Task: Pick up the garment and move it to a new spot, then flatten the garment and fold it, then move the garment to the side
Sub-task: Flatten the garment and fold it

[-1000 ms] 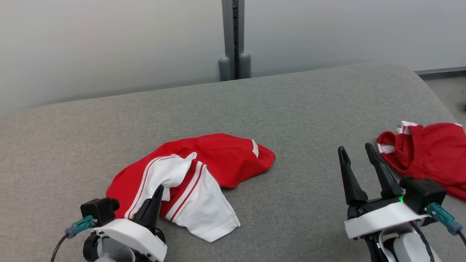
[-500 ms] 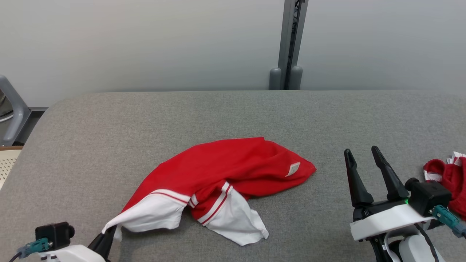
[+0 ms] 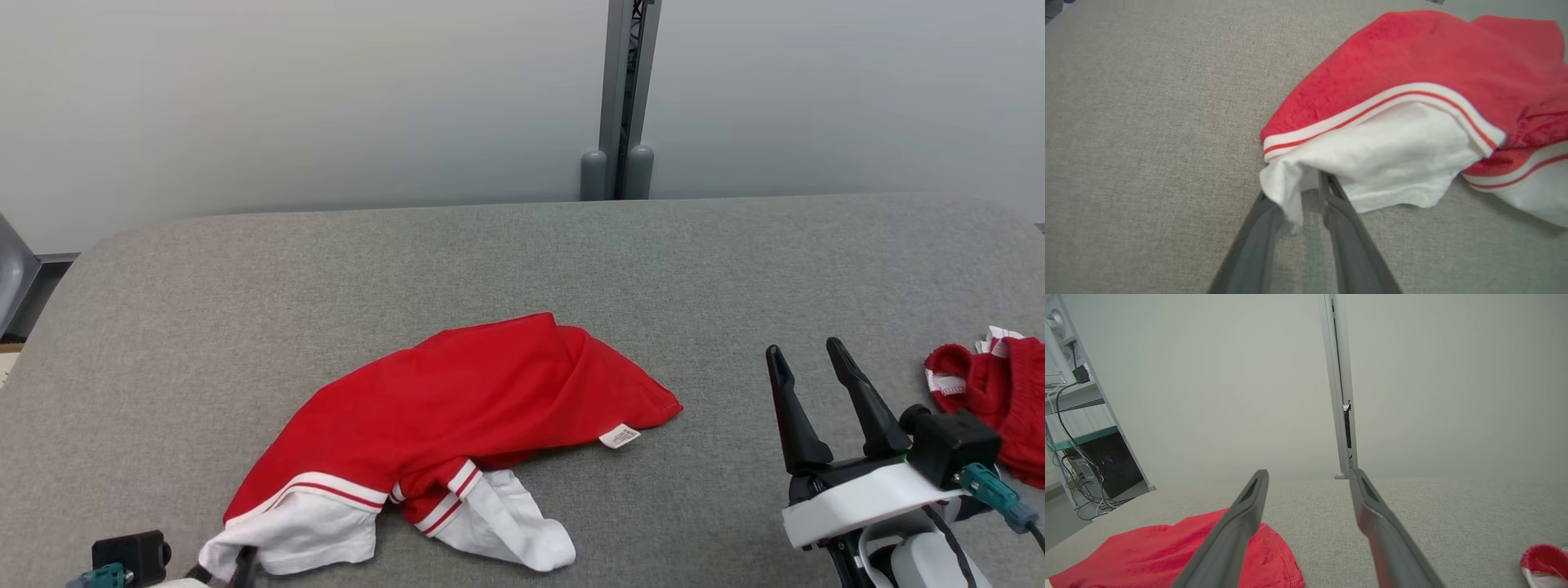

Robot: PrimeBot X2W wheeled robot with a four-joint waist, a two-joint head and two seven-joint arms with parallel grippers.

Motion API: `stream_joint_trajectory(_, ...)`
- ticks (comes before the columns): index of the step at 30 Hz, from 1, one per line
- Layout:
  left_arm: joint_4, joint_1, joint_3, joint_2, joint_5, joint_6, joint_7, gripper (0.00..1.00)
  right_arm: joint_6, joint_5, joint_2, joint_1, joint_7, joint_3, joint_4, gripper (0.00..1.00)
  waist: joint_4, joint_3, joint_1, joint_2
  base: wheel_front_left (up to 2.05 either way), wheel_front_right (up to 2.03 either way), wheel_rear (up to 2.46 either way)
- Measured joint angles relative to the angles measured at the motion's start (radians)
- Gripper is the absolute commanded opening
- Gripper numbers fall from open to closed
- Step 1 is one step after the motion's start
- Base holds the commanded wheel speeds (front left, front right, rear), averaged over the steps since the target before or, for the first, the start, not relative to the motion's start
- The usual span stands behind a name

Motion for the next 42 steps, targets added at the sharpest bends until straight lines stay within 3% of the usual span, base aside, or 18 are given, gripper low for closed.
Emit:
stream_joint_trajectory(11, -0.147, 0.007, -0.018, 0.004, 0.088, 0.077, -0.086, 1.0, 0.0, 0.031, 0.001, -0.005, 0.0, 0.005, 0.045, 1.0, 0.027, -0.005, -0.0001, 0.0, 0.0, 0.0, 0.0)
stream_joint_trajectory(19, -0.26, 0.035, -0.042, 0.008, 0.113, 0.126, -0.042, 1.0, 0.0, 0.066, -0.016, -0.121, 0.078, 0.023, 0.267, 1.0, 0.095, -0.006, 0.0, 0.0, 0.0, 0.0, 0.0)
stream_joint_trajectory(28, -0.271, 0.027, -0.083, -0.015, 0.12, 0.118, -0.04, 1.0, 0.0, 0.14, -0.006, -0.242, 0.227, -0.012, 0.564, 1.0, 0.186, 0.012, 0.0, 0.0, 0.0, 0.0, 0.0)
stream_joint_trajectory(37, -0.253, -0.01, -0.108, -0.038, 0.12, 0.101, -0.054, 1.0, 0.0, 0.209, 0.023, -0.326, 0.309, -0.011, 0.749, 1.0, 0.228, 0.04, 0.0, 0.0, 0.0, 0.0, 0.0)
stream_joint_trajectory(39, -0.248, -0.012, -0.108, -0.039, 0.119, 0.1, -0.059, 1.0, 0.0, 0.218, 0.029, -0.337, 0.313, -0.004, 0.767, 0.41, 0.228, 0.041, 0.0, 0.0, 0.0, 0.0, 0.0)
stream_joint_trajectory(40, -0.245, -0.012, -0.108, -0.039, 0.119, 0.1, -0.059, 1.0, 0.0, 0.224, 0.033, -0.34, 0.312, 0.004, 0.767, 0.0, 0.227, 0.041, 0.0, 0.0, 0.0, 0.0, 0.0)
stream_joint_trajectory(42, -0.238, -0.015, -0.108, -0.04, 0.117, 0.097, -0.062, 1.0, 0.0, 0.241, 0.04, -0.347, 0.299, 0.023, 0.758, 0.0, 0.223, 0.041, 0.0, 0.0, 0.0, 0.0, 0.0)
